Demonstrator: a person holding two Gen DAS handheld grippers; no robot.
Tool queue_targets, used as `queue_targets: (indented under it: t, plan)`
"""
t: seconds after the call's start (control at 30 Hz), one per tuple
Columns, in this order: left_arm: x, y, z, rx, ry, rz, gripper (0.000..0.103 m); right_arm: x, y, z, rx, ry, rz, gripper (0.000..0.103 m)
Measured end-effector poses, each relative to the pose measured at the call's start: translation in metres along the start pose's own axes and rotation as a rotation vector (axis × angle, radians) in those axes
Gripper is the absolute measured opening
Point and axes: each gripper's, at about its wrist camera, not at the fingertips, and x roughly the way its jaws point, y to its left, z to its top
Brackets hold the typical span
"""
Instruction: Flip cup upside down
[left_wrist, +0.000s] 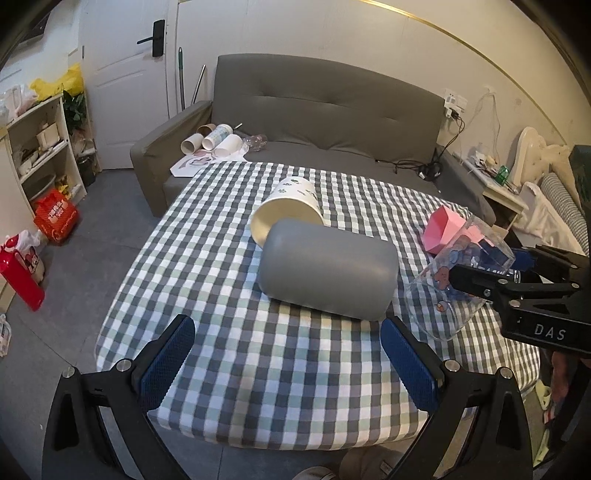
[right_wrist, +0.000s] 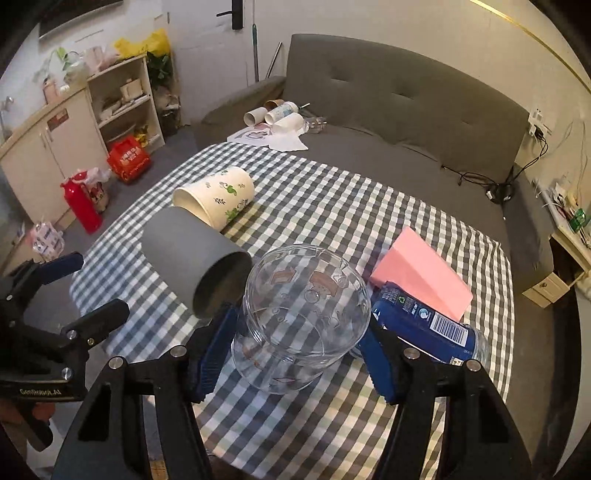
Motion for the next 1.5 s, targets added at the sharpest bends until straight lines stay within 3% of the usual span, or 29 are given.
queue_targets:
  t: [0.43, 0.8, 0.9, 0.97, 1.5]
  plan:
    - [0.004, -0.010, -0.011, -0.017, 0.017, 0.002, 0.103, 0.020, 0.006, -0.002, -0.023, 0.034, -0.005, 0.065]
    - [0.002, -0.011, -0.014, -0.008, 0.017, 0.006, 0.103, 0.017, 0.011, -0.005, -0.042, 0.011, -0.010, 0.065]
    - [-0.001, -0.012, -0.014, -0.001, 0.014, 0.008, 0.103, 0.010, 0.011, -0.005, -0.034, -0.015, -0.011, 0.066]
    - [-0.005, -0.013, -0.014, 0.006, 0.009, 0.012, 0.103, 0.002, 0.009, -0.005, -0.014, -0.037, 0.002, 0.075]
    - [-0.058, -0.044, -0.002, 0.071, -0.110, 0.015, 0.103, -0.085, -0.012, -0.015, 0.063, -0.239, 0.005, 0.075]
